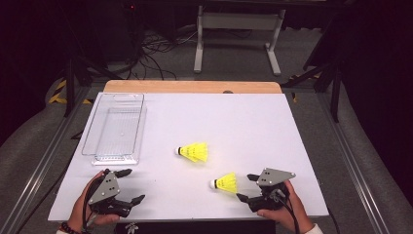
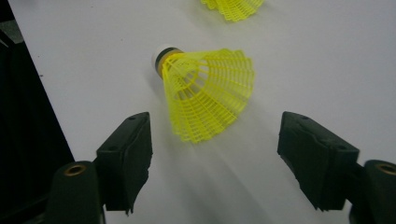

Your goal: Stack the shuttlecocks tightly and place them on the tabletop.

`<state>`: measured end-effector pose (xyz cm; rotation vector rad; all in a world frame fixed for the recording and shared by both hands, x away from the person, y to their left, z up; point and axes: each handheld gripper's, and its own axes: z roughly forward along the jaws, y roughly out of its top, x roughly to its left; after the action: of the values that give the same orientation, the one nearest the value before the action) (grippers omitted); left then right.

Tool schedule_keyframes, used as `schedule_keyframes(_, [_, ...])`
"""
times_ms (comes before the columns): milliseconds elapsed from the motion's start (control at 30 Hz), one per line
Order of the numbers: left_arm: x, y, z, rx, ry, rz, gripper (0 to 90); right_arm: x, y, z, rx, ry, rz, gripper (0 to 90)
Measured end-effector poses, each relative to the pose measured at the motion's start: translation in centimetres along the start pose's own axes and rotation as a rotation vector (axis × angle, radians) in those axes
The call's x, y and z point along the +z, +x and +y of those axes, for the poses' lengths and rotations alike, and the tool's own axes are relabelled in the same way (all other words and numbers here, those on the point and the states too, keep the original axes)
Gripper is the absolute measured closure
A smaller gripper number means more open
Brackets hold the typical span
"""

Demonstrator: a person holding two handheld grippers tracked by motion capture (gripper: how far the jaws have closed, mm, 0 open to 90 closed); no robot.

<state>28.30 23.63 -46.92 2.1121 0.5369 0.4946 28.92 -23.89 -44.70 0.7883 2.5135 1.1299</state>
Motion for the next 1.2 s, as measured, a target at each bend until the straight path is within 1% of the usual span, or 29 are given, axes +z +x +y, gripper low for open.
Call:
schedule_keyframes(67, [0.0,0.0,0.0,0.000,-0.001,0.001,11.0,0.3,0.4,-0.1,-0.005,-0.002,-0.003,25.1])
schedule_keyframes(133, [0.1,0.0,0.0,0.000,0.001,0.000,11.0,0.5,0.7,-0.1,-0.015,-0.004,0.014,28.4])
schedule_keyframes(200, [0.1,0.0,0.0,0.000,0.001,0.000,10.9,1.1,1.1,0.0,-0.031,0.002,0.038,34.9])
schedule_keyframes(233, [0.1,0.0,0.0,0.000,0.001,-0.001,11.0,1.2,1.2,0.0,-0.043,0.006,0.040,37.2])
schedule_keyframes(267, [0.1,0.0,0.0,0.000,0.001,-0.001,11.0,1.4,1.4,0.1,-0.053,0.008,0.040,41.4])
schedule_keyframes(333, [0.1,0.1,0.0,0.001,0.001,-0.001,11.0,1.7,1.6,0.2,-0.063,0.015,0.059,48.3])
schedule_keyframes(367, [0.1,0.1,0.0,-0.001,0.000,0.000,11.0,1.8,1.7,0.2,-0.067,0.013,0.060,50.3])
schedule_keyframes(400, [0.1,0.0,0.0,0.000,0.001,0.000,11.0,2.0,1.8,0.3,-0.068,0.017,0.062,54.6])
schedule_keyframes(467, [0.1,0.0,0.0,0.000,0.001,0.000,11.0,2.3,2.0,0.4,-0.080,0.015,0.066,60.1])
schedule_keyframes(633, [0.1,0.1,-0.1,-0.003,0.001,0.001,10.9,2.5,2.2,0.5,-0.089,0.000,0.076,79.0])
schedule_keyframes(667, [0.1,0.1,0.0,0.000,0.001,0.000,10.9,2.5,2.3,0.6,-0.097,0.001,0.065,82.7])
schedule_keyframes(700, [0.1,0.1,0.0,0.000,0.001,0.000,10.9,2.5,2.3,0.6,-0.102,-0.003,0.064,86.5])
schedule_keyframes(867, [0.1,0.1,0.0,0.001,0.000,0.000,10.8,2.4,2.3,0.8,-0.109,-0.017,0.065,89.3])
schedule_keyframes(1067, [0.1,0.1,0.0,-0.001,0.001,0.001,10.8,2.3,2.1,1.1,-0.109,-0.035,0.050,90.0])
schedule_keyframes(1200, [0.1,0.1,0.0,0.002,0.001,0.000,10.8,2.2,1.8,1.3,-0.100,-0.057,0.038,90.0])
